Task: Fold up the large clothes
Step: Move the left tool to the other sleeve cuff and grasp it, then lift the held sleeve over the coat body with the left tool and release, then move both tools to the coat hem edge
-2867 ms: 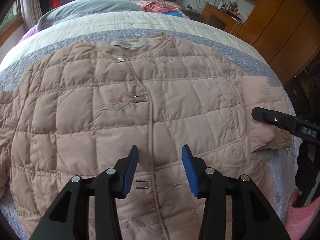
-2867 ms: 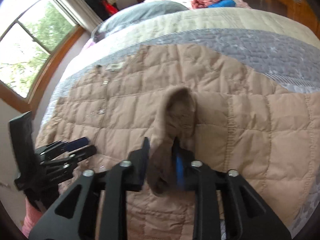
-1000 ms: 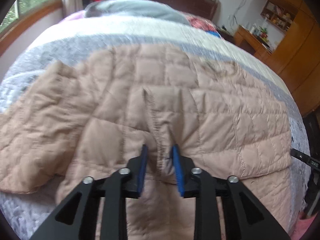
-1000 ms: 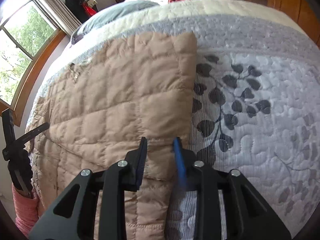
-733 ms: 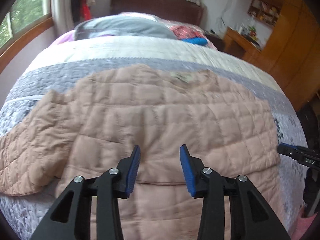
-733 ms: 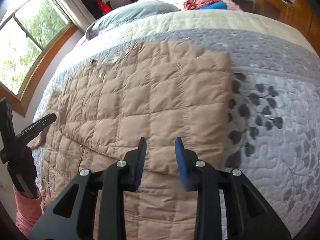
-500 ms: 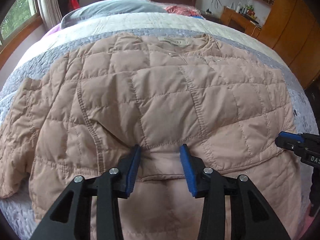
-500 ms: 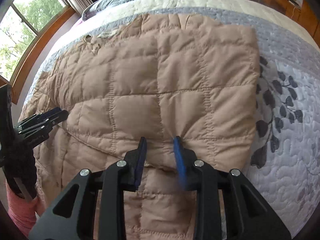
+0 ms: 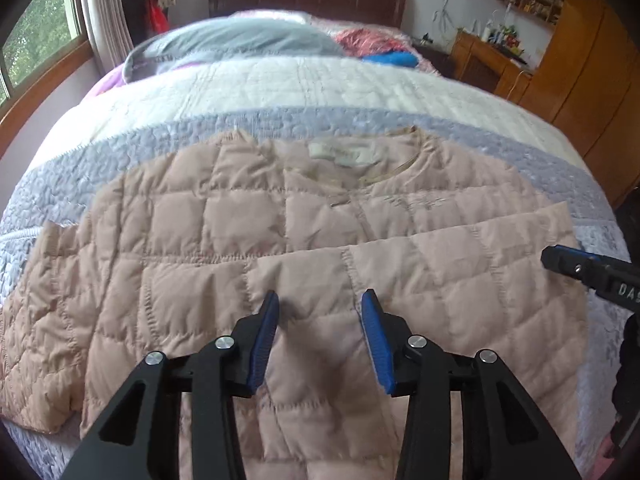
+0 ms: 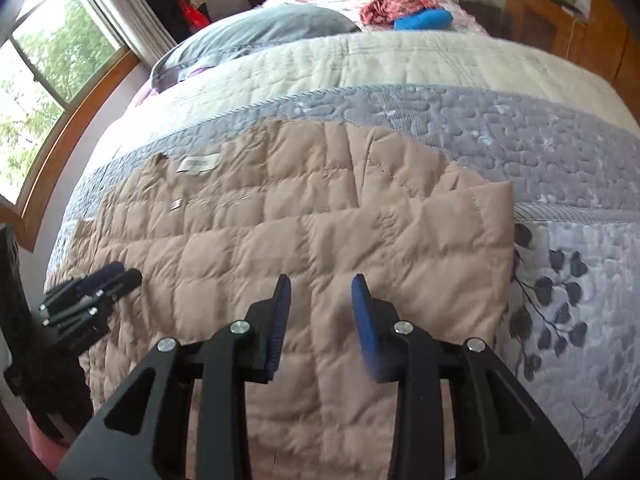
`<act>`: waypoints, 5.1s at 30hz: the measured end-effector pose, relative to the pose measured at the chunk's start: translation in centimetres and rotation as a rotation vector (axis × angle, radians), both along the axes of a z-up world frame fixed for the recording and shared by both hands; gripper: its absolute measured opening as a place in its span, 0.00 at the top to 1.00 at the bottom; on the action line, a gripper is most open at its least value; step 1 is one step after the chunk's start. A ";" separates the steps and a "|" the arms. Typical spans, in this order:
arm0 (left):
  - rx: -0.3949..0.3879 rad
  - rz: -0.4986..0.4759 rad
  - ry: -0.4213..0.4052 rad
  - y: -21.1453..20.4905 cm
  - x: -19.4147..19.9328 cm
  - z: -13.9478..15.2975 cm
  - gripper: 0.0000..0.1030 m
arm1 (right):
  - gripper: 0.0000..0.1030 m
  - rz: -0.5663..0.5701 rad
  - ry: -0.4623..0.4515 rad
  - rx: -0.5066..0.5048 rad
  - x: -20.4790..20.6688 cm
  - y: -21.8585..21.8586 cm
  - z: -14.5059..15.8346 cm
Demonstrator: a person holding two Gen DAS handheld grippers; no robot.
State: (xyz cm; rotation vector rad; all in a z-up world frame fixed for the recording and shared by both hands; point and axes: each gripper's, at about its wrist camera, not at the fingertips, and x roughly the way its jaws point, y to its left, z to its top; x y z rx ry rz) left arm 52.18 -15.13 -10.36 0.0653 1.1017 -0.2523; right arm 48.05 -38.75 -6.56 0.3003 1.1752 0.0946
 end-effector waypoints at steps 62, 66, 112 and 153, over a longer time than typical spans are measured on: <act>-0.258 1.027 -0.122 53.5 -15.1 -1.1 0.95 | 0.55 0.134 -0.003 -0.022 -15.6 0.2 -1.9; -0.234 0.945 -0.214 50.0 -15.2 1.9 0.96 | 0.55 0.126 -0.008 -0.019 -16.0 -0.1 -1.6; -0.081 0.150 -0.176 17.3 -11.1 5.6 0.52 | 0.54 0.235 -0.009 0.147 -11.1 7.3 2.4; 0.039 0.143 -0.106 12.8 -5.5 1.1 0.54 | 0.96 -0.025 -0.104 0.117 -8.0 -3.1 4.2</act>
